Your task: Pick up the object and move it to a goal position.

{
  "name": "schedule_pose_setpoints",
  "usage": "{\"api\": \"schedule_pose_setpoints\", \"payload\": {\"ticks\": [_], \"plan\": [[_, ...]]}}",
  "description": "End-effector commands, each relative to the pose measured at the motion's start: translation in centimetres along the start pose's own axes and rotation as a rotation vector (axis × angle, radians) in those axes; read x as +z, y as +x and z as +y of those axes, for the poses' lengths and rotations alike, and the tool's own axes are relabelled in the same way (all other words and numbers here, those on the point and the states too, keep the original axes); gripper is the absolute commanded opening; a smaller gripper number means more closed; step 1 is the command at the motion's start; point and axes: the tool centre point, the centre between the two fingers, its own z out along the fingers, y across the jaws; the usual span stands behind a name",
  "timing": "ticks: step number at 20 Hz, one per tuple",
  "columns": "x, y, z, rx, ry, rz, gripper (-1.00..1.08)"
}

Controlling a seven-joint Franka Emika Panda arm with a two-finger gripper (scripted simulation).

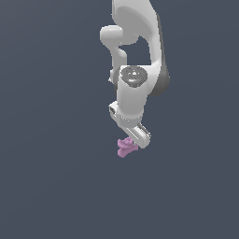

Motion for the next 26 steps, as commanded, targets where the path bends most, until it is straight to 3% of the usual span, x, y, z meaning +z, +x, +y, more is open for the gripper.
{"api": "schedule_pose_setpoints", "payload": {"ticks": [1, 12, 20, 26], "plan": [[0.2, -0.1, -0.3, 0.056, 0.001, -0.001, 1.0], [0.7, -0.5, -1.0, 0.192, 0.003, -0.004, 1.0], [1.0, -0.5, -1.0, 0.199, 0.003, -0.004, 1.0], [3.7, -0.5, -1.0, 0.202, 0.003, -0.004, 1.0]]}}
